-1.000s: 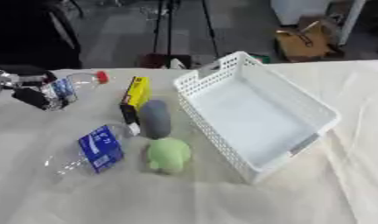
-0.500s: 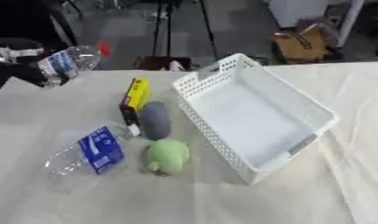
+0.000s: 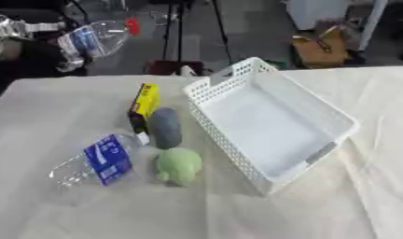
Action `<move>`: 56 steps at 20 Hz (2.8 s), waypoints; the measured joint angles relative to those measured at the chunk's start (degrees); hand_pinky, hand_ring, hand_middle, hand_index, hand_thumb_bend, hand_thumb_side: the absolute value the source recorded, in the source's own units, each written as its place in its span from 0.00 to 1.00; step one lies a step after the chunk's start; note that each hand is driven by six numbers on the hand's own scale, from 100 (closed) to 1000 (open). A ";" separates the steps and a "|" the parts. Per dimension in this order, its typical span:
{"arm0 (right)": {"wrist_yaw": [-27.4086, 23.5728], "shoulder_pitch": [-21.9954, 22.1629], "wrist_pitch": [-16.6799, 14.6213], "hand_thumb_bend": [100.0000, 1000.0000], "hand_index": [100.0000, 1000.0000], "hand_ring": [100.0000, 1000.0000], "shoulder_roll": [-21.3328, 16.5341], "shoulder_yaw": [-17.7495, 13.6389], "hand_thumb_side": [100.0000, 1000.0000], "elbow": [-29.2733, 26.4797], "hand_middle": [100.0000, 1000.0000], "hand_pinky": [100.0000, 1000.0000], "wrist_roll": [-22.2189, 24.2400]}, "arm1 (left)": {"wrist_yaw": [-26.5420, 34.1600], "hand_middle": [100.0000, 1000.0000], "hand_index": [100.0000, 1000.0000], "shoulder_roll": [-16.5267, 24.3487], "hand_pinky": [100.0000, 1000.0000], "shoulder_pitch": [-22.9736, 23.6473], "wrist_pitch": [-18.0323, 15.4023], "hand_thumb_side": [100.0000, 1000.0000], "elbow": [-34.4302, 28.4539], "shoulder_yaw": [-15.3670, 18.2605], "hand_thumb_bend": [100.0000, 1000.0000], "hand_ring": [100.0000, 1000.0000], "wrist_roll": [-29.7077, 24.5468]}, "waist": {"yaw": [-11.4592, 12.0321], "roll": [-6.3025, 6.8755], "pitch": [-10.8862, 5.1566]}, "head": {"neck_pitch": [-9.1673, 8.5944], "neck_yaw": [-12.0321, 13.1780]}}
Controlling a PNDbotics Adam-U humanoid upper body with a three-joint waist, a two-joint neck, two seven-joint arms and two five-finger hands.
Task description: Pick up objects on the table and place them in the box.
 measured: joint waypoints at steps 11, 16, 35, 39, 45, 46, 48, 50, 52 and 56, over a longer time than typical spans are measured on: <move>-0.47 -0.55 -0.23 0.00 0.85 0.74 0.01 0.78 1.00 0.00 0.61 0.78 0.57 | -0.07 0.84 0.52 -5.77 0.86 -5.66 -1.64 0.64 1.48 -0.88 0.00 0.89 1.00 | -2.41 0.86 -0.27 | -0.02 1.69; -0.98 -1.98 -0.63 0.00 0.85 0.74 0.19 1.34 1.00 0.00 0.61 0.78 0.99 | 0.55 0.84 0.51 -9.21 0.86 -7.29 -2.32 0.66 2.73 -0.88 0.00 0.90 1.67 | -4.97 1.73 0.55 | -0.66 2.97; -3.30 -6.93 -2.00 0.00 0.85 0.74 1.75 3.09 1.00 0.00 0.61 0.78 2.41 | 2.44 0.83 0.46 -18.47 0.86 -9.18 -9.00 0.70 9.18 3.62 0.00 0.90 7.99 | -11.76 3.81 3.44 | -4.03 8.33; -3.82 -7.70 -2.27 0.00 0.85 0.74 2.13 3.50 1.00 0.00 0.61 0.78 2.88 | -0.11 0.84 0.47 -19.70 0.85 -9.17 -12.17 0.67 10.42 4.59 0.00 0.90 9.72 | -12.89 4.32 3.99 | -4.53 9.36; -4.53 -8.31 -2.64 0.00 0.85 0.74 2.59 4.02 1.00 0.00 0.61 0.78 3.51 | -8.85 0.84 0.56 -20.95 0.85 -9.12 -15.86 0.66 11.60 5.99 0.00 0.90 14.90 | -14.11 4.71 4.38 | -5.10 10.32; -4.58 -8.38 -2.66 0.00 0.85 0.74 2.60 4.07 1.00 0.00 0.61 0.78 3.58 | -10.50 0.84 0.59 -21.20 0.85 -9.06 -16.27 0.66 12.10 6.27 0.00 0.90 15.83 | -14.10 4.71 4.41 | -5.10 10.32; -4.73 -8.55 -2.70 0.00 0.85 0.74 2.67 4.08 1.00 0.00 0.61 0.78 3.76 | -13.23 0.84 0.61 -21.64 0.85 -8.98 -17.05 0.66 13.17 6.87 0.00 0.90 17.64 | -14.08 4.71 4.48 | -5.11 10.33; -4.90 -8.56 -2.70 0.00 0.85 0.74 2.77 4.10 1.00 0.00 0.61 0.78 3.89 | -15.04 0.85 0.70 -21.95 0.85 -8.88 -17.72 0.67 14.01 7.35 0.00 0.90 19.09 | -14.07 4.71 4.49 | -5.11 10.33; -5.06 -8.58 -2.68 0.00 0.85 0.74 2.97 4.11 1.00 0.00 0.61 0.78 3.96 | -16.57 0.87 0.87 -22.23 0.87 -8.73 -18.26 0.68 14.59 7.62 0.00 0.91 20.29 | -14.13 4.71 4.56 | -5.11 10.33; -5.41 -8.64 -2.78 0.00 0.85 0.74 3.07 4.29 1.00 0.00 0.61 0.78 4.10 | -20.99 0.91 1.00 -22.28 0.89 -8.45 -18.32 0.74 15.33 7.92 0.06 0.92 22.28 | -14.46 4.71 4.61 | -5.11 10.33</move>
